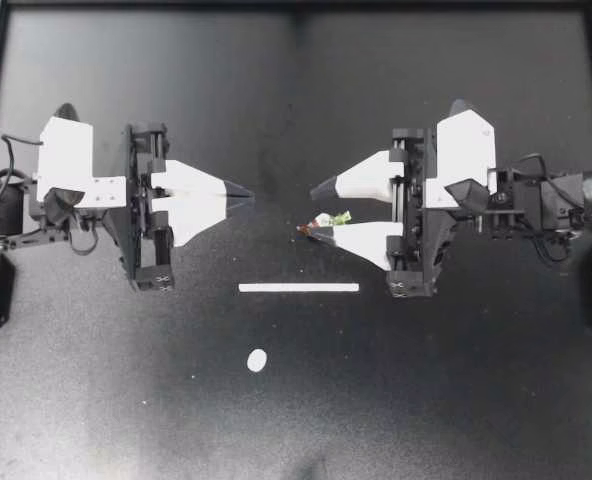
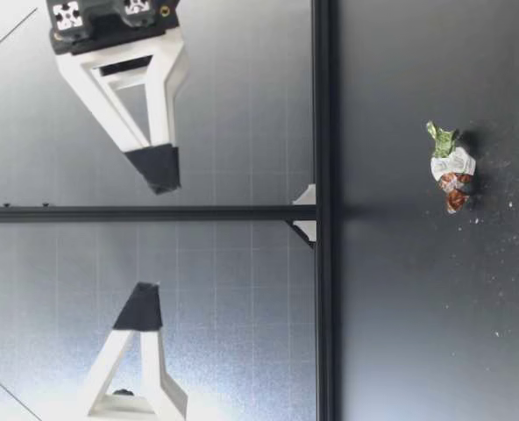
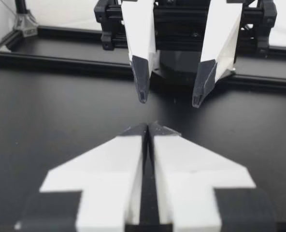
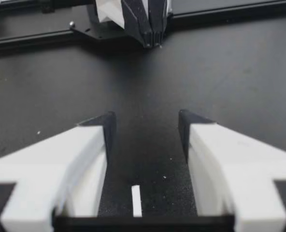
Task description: Pick up the candy and unwrap it.
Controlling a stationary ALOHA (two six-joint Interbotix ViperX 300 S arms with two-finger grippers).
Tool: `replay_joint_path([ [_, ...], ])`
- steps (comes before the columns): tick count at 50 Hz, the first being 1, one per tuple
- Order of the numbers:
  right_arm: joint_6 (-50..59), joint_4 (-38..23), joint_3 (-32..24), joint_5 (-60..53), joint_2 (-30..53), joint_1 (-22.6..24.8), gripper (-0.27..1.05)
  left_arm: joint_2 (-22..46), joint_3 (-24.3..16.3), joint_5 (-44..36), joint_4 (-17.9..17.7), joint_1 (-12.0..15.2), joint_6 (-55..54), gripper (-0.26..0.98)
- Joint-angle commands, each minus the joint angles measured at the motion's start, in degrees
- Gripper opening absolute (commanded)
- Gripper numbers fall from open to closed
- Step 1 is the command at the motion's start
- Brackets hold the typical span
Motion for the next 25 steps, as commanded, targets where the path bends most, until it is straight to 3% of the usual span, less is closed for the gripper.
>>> replay_joint_path([
  [1,0.09,-0.09,-0.53,-0.53,-0.97,-0.35,0.54,-0.53,-0.79,-0.53,0.09,-0.09,0.00,-0.03],
  [25,-0.18,0.00,0.09,-0.88,-1.05,-0.35,0.54,-0.62,-0.79,2.64,0.09,-0.09,0.09,-0.03],
])
